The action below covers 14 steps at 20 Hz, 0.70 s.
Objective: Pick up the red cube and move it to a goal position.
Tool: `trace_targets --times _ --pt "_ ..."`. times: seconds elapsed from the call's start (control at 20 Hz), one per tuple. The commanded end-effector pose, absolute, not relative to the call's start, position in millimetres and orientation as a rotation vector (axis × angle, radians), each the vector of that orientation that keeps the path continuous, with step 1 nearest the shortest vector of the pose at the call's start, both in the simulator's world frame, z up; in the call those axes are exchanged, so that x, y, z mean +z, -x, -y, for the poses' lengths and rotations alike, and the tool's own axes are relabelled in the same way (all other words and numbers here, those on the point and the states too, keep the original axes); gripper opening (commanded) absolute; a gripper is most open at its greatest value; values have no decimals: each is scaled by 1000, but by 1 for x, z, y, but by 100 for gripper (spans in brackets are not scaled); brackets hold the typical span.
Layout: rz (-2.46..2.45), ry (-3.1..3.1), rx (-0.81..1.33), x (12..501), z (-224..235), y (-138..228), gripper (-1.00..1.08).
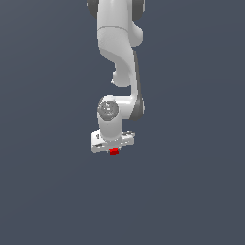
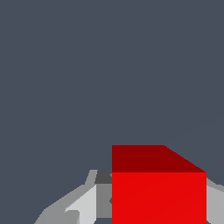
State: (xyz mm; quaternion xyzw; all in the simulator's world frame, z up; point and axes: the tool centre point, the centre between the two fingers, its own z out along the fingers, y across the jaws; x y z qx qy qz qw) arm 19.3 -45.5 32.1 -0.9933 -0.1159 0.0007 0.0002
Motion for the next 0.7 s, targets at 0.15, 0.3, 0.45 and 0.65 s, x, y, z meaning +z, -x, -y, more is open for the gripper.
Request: trace_targets --times 0.15,0.3,0.45,0.65 --pt "365 3121 0 57 40 -11 -100" --pt "365 3121 0 77 36 -3 -100" --pt "365 3121 0 101 31 5 -100" --pt "365 3121 0 137 23 19 -100"
